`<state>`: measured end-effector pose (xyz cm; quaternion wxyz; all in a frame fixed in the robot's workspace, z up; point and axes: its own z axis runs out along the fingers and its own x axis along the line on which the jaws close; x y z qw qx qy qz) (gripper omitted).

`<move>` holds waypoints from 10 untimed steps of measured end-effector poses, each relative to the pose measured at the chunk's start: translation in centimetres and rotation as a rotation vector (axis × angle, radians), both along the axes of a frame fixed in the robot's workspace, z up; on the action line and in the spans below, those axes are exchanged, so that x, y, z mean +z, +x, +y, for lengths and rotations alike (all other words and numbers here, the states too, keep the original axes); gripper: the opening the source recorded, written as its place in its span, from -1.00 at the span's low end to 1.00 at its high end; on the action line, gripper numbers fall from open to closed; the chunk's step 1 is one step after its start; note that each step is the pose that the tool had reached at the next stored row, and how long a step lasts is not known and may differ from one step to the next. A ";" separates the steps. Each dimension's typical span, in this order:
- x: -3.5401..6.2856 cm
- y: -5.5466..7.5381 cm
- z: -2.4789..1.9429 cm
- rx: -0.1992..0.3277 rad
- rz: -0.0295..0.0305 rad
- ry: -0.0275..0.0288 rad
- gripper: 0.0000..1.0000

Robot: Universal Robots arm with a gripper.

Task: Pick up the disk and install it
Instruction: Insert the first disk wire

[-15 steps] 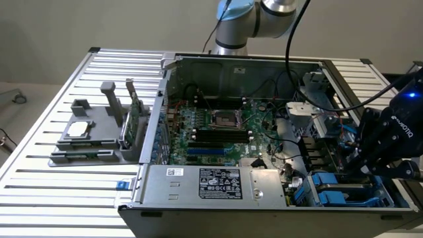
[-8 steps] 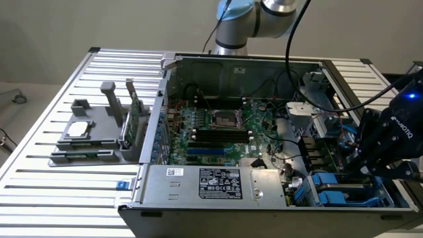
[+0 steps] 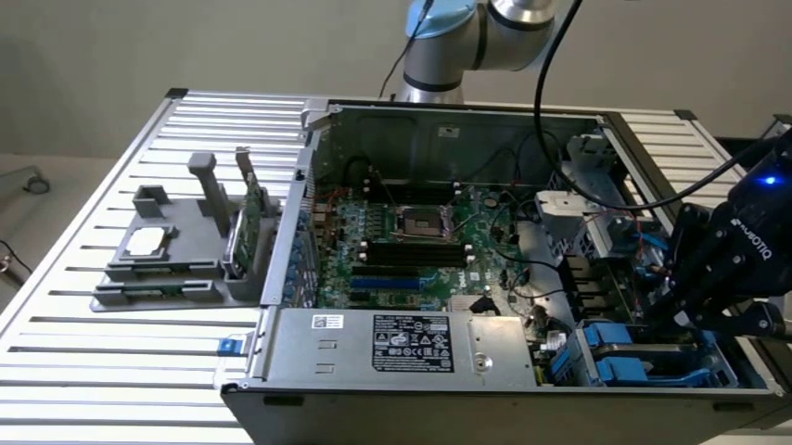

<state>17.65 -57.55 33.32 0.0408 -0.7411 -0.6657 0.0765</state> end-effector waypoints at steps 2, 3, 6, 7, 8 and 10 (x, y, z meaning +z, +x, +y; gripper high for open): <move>-0.02 0.0 0.00 0.002 0.0027 0.0002 -0.66; -0.02 0.1 0.00 0.002 0.0043 0.0002 -0.66; -0.02 0.2 0.00 0.008 0.0097 0.0002 -0.66; -0.01 0.3 0.00 0.010 0.0113 0.0002 -0.66; -0.02 0.3 0.00 0.012 0.0128 0.0002 -0.66; -0.01 0.4 0.00 0.017 0.0147 0.0001 -0.66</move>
